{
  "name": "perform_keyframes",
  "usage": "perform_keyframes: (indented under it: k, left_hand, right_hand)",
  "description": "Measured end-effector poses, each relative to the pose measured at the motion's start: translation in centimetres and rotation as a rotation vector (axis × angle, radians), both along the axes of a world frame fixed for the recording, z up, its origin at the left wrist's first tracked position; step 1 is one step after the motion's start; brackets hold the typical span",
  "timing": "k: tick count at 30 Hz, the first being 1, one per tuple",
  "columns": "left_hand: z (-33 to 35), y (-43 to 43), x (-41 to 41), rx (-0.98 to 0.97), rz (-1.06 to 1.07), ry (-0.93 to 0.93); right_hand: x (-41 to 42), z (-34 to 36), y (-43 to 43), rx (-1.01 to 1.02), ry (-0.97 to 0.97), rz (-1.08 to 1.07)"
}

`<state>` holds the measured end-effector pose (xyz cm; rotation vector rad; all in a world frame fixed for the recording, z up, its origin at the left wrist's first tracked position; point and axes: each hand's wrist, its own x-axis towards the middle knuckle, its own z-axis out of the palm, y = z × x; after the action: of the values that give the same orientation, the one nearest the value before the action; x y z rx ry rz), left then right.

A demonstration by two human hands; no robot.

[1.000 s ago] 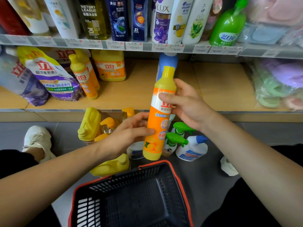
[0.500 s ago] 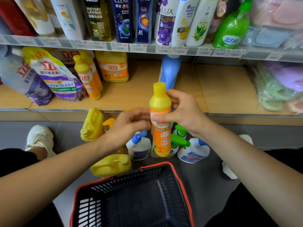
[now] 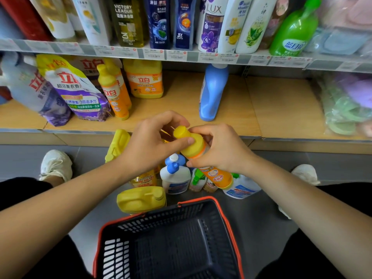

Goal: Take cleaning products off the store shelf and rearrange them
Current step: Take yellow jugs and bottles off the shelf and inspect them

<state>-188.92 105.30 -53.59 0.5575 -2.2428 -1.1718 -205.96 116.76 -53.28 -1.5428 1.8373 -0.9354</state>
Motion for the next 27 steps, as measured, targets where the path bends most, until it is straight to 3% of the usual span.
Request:
perform_keyframes:
  k: [3,6,14,18,22,27]
  left_hand:
    - [0.1,-0.1,0.1,-0.173,0.042,-0.056]
    - [0.3,-0.1,0.1,-0.267,0.051,-0.085]
    - [1.7,-1.0,-0.7,-0.297,0.016,-0.032]
    - [2.7,-2.0,-1.1,-0.396,0.000,-0.066]
    - [2.9,-2.6,-1.9,-0.472,0.026,-0.144]
    - [2.4,-3.1,-3.4,-0.479,0.184,-0.205]
  right_hand:
    - [0.6,0.0,-0.1,-0.030,0.103,-0.022]
    - [0.7,-0.1,-0.1,-0.034,0.082,-0.062]
    - [-0.4,-0.6,-1.0,-0.003,-0.366,-0.087]
    - [-1.0,-0.4,-1.4,-0.002,-0.435,-0.056]
    - [-1.0,0.1,-2.1,-0.060,-0.329,-0.070]
    - [-1.0,0.6,-3.3,-0.089,-0.002,-0.119]
